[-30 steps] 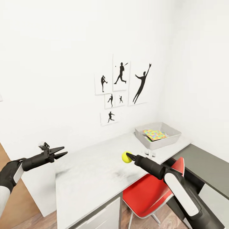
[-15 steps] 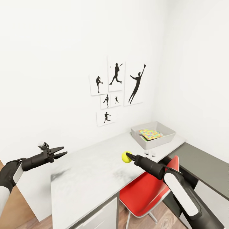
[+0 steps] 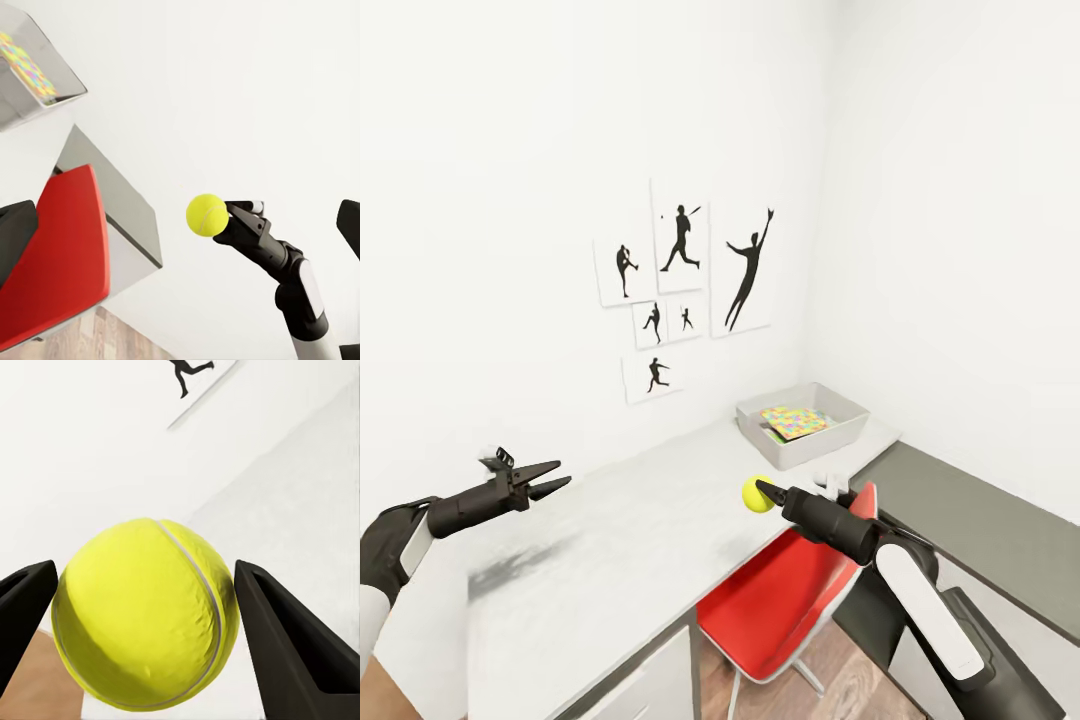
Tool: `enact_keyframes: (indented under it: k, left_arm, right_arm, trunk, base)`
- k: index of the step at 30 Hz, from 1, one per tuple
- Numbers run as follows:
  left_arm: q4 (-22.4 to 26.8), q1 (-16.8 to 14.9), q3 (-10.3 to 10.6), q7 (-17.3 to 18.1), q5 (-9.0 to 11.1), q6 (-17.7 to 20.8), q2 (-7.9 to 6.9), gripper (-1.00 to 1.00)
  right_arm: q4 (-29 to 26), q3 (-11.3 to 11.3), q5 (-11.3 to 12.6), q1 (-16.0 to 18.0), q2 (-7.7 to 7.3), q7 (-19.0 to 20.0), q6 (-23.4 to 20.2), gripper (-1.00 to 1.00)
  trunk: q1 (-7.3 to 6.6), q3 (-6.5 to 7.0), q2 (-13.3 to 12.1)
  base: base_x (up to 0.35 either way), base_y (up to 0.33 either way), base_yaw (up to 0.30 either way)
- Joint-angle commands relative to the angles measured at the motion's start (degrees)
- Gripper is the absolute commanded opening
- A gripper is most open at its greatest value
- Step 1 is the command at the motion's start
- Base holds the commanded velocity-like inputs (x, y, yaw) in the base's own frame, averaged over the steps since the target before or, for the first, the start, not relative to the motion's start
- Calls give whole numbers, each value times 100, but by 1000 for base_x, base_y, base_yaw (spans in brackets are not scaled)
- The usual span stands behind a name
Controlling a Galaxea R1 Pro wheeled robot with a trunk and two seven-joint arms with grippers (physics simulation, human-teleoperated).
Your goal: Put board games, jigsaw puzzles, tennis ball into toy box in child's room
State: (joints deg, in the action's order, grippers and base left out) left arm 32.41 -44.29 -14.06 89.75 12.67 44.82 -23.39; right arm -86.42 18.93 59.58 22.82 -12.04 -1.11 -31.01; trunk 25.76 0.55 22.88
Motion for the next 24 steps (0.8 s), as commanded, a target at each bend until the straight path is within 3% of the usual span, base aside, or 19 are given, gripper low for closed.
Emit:
enact_keyframes:
  k: [1, 13, 24]
  left_arm:
    - [2, -1, -6, 25, -10, 61, 0, 100]
    - [2, 2, 0, 25, -10, 62, 9, 100]
    - [2, 0, 0, 14, -10, 62, 21, 100]
  right_arm:
    - [1, 6, 28, 3, -4, -12, -10, -100]
    - [11, 18, -5, 3, 10, -26, -1, -100]
    - [-16, -4, 10, 3, 7, -30, 15, -100]
  trunk:
    - [2, 0, 4]
    - [2, 4, 4]
    - [2, 4, 4]
  base:
    - [0, -292, -100]
    - [11, -300, -17]
    - [184, -152, 0]
